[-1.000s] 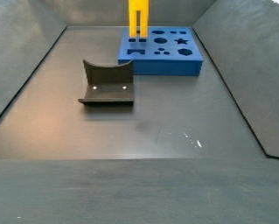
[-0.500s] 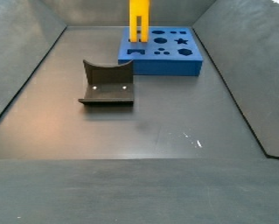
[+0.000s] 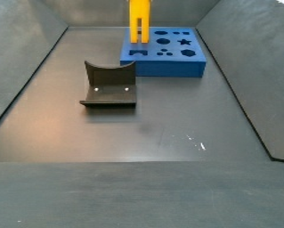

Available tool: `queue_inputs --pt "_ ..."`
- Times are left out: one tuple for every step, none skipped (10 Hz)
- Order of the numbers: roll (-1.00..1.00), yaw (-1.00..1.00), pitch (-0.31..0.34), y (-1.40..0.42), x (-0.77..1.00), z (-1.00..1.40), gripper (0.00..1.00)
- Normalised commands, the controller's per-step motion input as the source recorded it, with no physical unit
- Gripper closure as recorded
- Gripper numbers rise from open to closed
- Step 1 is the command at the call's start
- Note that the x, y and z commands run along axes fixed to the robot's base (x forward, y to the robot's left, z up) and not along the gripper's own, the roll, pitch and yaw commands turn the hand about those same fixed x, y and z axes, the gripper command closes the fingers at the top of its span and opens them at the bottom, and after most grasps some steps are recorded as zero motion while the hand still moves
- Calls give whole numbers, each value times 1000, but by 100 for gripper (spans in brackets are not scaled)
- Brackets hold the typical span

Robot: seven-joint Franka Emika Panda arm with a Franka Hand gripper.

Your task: Insert the double-square object.

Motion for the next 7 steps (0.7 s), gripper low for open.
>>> queue_inputs --pt "60 -31 -10 0 0 -271 100" --pt "51 -71 -11 0 -20 -263 100" --pt "97 -69 -1 0 0 -314 100" --pt "143 -54 0 0 0 -391 100" --pt "157 -60 0 0 0 -411 100" --pt "170 -63 0 0 0 -440 100" --pt "183 -66 0 0 0 -469 100"
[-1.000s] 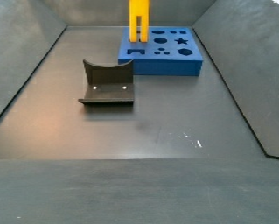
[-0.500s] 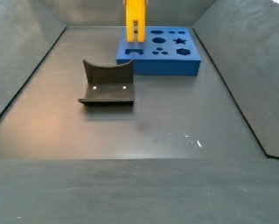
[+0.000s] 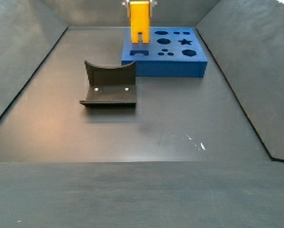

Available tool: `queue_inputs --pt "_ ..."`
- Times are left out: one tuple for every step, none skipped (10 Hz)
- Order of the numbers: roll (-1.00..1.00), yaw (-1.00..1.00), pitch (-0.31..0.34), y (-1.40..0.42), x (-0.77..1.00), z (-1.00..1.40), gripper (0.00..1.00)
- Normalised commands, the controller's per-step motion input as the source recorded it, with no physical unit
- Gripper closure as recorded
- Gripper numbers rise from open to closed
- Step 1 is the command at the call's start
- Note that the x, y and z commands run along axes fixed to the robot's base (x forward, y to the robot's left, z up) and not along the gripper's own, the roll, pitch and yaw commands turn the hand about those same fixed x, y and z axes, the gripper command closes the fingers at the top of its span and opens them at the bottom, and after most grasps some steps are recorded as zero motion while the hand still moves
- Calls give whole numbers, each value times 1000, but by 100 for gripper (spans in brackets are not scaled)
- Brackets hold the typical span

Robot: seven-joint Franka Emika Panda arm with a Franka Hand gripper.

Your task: Insert the double-square object.

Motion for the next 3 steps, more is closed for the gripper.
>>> queue_inputs --pt "190 -66 0 0 0 -469 100" --pt "3 0 0 0 0 -26 100" --pt "0 0 0 0 0 0 100"
